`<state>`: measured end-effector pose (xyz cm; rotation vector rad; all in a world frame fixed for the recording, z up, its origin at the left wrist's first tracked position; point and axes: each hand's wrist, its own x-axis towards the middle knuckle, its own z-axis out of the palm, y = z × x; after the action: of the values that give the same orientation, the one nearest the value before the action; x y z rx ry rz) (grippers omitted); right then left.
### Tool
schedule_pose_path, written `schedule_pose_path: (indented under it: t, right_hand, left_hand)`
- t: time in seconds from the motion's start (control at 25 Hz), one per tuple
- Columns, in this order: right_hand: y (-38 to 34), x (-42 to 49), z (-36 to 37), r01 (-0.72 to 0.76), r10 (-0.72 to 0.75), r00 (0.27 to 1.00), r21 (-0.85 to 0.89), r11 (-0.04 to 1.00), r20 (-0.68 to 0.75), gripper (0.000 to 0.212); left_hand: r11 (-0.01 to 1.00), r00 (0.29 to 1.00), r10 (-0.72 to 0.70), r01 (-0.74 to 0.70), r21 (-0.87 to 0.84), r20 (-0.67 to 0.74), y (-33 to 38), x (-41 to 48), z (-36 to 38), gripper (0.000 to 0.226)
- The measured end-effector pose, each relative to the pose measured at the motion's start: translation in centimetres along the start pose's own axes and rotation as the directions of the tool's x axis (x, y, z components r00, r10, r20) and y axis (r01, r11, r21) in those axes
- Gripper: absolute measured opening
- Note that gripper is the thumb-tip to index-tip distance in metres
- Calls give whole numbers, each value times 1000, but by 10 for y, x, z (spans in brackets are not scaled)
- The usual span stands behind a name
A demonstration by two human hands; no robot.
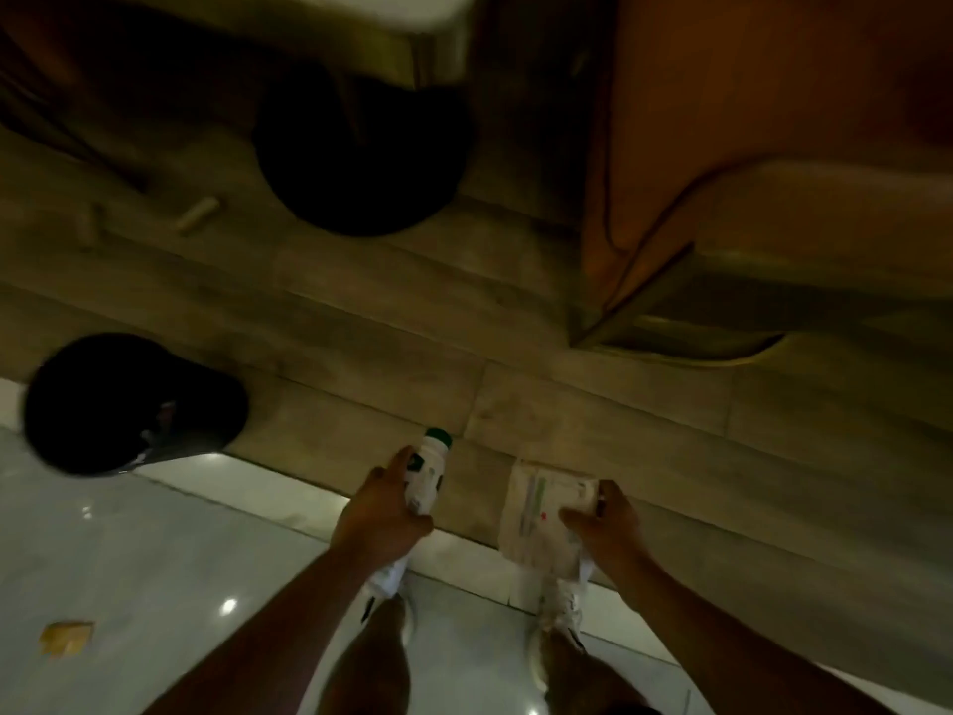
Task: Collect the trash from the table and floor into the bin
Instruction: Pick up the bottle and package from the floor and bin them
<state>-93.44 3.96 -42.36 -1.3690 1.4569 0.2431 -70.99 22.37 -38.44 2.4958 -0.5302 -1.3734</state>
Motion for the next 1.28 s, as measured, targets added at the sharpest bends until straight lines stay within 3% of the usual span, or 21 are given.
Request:
schedule_pose_path:
  t: [0.16, 0.32, 0.44, 0.56, 0.8, 1.04, 1.28]
  right_hand:
    - [-62, -103, -54, 115, -114, 993, -44, 992, 18, 42]
    - [-101, -176, -87, 293, -279, 955, -190, 937, 97, 47]
    - [-123, -210, -97, 397, -356, 915, -265, 879, 190, 61]
    - [-148, -230, -94, 466, -395, 879, -308, 829, 268, 62]
    - [-199, -261, -37, 514, -356, 848, -442, 735, 393, 40]
    - [-262, -294, 44, 547, -352, 835, -563, 620, 424, 38]
    - [-326, -315, 121, 622, -370, 779, -551, 556, 506, 35]
  left_hand:
    - [998, 998, -18, 14, -58, -64, 41, -121, -52, 98]
    - [969, 980, -118, 78, -233, -161, 61, -226, -67, 98]
    - [944, 956, -174, 94, -316, -235, 58, -275, -66, 99]
    - [902, 921, -262, 127, -413, -290, 41, -305, -69, 101]
    - [813, 858, -381, 134, -567, -343, -26, -323, -97, 101]
    - [694, 835, -443, 88, -714, -327, -109, -331, -136, 102]
    - [626, 803, -514, 109, -773, -303, -154, -320, -175, 100]
